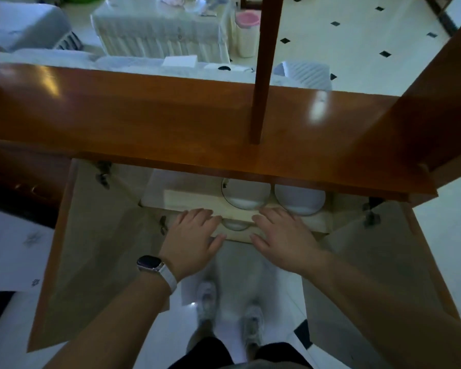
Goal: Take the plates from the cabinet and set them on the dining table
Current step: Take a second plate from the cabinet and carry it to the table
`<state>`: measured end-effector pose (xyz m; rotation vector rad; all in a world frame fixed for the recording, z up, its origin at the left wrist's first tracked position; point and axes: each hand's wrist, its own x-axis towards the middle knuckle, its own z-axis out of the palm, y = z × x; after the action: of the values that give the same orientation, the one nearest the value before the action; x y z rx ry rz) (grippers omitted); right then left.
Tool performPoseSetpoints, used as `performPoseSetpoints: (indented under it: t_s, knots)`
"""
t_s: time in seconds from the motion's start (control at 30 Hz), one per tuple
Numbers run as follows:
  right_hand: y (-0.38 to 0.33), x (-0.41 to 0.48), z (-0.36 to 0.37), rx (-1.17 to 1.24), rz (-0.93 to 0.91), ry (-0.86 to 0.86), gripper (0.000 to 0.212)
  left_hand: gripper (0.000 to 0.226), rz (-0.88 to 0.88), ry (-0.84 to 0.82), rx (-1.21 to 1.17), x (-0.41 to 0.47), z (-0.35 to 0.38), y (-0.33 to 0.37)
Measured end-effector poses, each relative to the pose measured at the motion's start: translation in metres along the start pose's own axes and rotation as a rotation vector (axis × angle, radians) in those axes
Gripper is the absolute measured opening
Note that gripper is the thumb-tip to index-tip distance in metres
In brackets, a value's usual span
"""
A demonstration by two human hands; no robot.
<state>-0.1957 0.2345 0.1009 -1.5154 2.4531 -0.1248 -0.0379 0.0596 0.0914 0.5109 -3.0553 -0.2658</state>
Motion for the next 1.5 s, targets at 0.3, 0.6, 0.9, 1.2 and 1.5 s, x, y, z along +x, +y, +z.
performPoseSetpoints:
  t_s: [0.3,0.6,0.9,1.2,1.5]
  knots:
    - [0.038,0.064,0.076,0.065,0.175,-0.051,0.063,0.064,-0.076,-0.142,-0.171,0.056,0.095,-0.055]
    - [0.085,0.142,0.173,0.681,0.723,-0.032,0.034,0.049,-0.530,-0.301,-0.778,0.138,0.199,-0.086]
    - [0.110,0.190,0.224,1.007,0.933,0.069,0.009,0.041,-0.621,-0.257,-0.892,0.198,0.252,-0.099]
    - [0.126,0.219,0.250,1.241,1.004,0.119,0.023,0.033,-0.718,-0.208,-1.144,0.221,0.278,-0.100]
    - [0.130,0.223,0.260,1.249,0.900,0.279,0.032,0.037,-0.758,-0.115,-1.255,0.230,0.283,-0.096]
